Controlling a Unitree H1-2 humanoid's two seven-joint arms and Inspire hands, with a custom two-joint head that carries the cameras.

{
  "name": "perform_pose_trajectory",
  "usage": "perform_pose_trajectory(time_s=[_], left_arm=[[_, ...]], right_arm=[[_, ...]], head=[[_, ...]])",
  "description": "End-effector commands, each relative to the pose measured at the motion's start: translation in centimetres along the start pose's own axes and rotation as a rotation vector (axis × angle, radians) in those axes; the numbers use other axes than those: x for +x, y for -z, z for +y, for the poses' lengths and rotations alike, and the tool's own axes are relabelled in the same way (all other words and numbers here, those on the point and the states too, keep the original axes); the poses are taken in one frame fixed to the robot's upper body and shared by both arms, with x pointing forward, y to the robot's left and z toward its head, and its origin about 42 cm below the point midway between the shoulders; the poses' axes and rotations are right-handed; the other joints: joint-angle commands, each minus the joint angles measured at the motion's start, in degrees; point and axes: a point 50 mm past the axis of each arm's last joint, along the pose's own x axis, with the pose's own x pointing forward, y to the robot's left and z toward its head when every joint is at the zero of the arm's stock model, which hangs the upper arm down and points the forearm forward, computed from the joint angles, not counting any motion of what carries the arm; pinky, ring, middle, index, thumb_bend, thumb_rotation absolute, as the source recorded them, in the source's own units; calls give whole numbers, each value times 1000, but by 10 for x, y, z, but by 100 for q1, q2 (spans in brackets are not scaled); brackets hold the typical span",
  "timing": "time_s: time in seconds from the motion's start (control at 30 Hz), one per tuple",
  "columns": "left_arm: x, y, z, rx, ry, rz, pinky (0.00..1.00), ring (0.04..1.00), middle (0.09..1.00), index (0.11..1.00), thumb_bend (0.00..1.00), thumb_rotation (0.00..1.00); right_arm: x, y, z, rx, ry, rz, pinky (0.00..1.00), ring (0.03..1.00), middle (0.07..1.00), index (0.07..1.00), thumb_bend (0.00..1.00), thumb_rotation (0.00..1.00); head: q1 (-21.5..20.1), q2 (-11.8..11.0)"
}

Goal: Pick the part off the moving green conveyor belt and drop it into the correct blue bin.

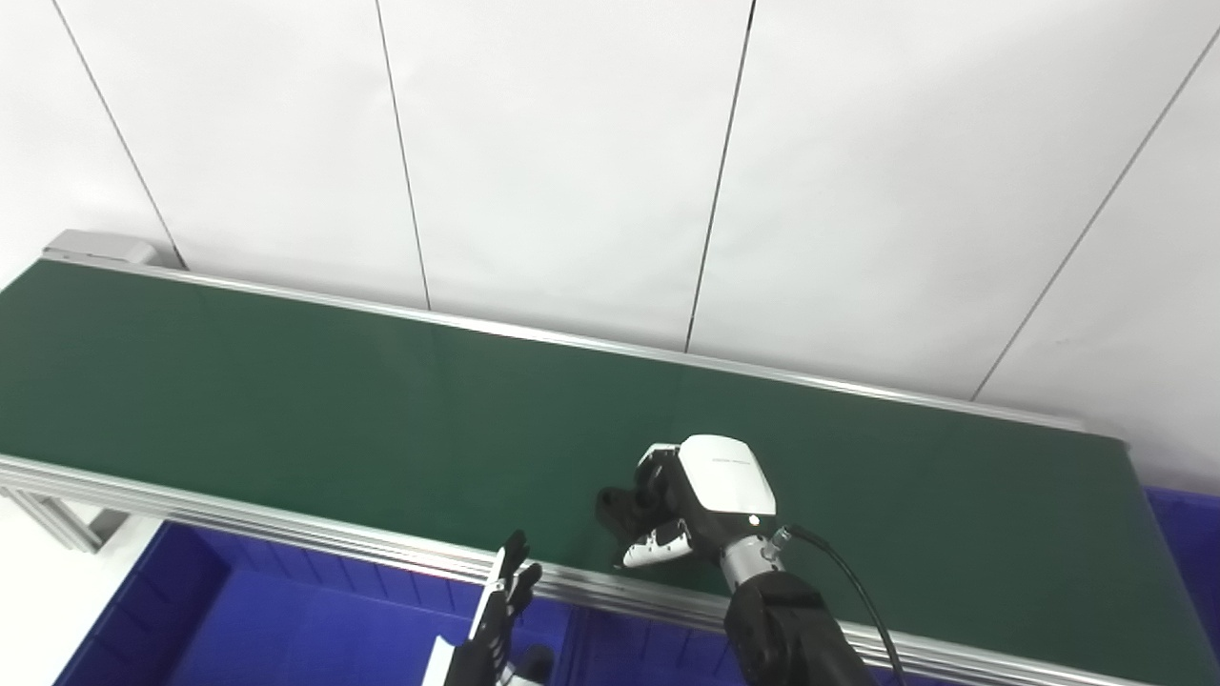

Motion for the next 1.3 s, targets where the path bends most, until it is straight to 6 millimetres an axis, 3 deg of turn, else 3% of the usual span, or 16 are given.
perform_pose_trajectory(time_s=[0.0,0.33,0.57,0.67,0.83,0.93,1.27], left_arm=[[2,-16,-21,-86,6,-33,967,965,1000,1000,678,925],[2,-16,-15,-98,26,-38,970,976,1000,1000,671,911],[2,-15,-11,-78,26,-34,942,963,1000,1000,665,931],[2,-14,-10,-88,28,-39,943,966,1000,1000,652,933],[2,-13,-9,-97,33,-41,950,972,1000,1000,640,933],[2,-12,-8,-92,33,-37,953,971,1000,1000,658,947],[3,-9,-6,-85,38,-38,951,969,1000,1000,658,957]], right_arm=[[-2,10,9,-70,-38,18,134,195,283,485,520,133],[-8,34,7,-65,-51,52,139,204,308,487,515,125],[-11,42,5,-44,-60,67,220,290,383,486,513,130],[-12,41,7,-26,-38,54,207,268,354,482,514,131],[-14,36,8,2,60,-9,171,228,322,486,514,133],[-15,33,4,25,121,-47,218,277,365,489,507,138],[-15,35,-14,111,362,-118,241,314,406,488,508,134]], head=[[-20,18],[-165,59],[-280,57],[-299,40],[-354,17],[-376,7],[-412,-87]])
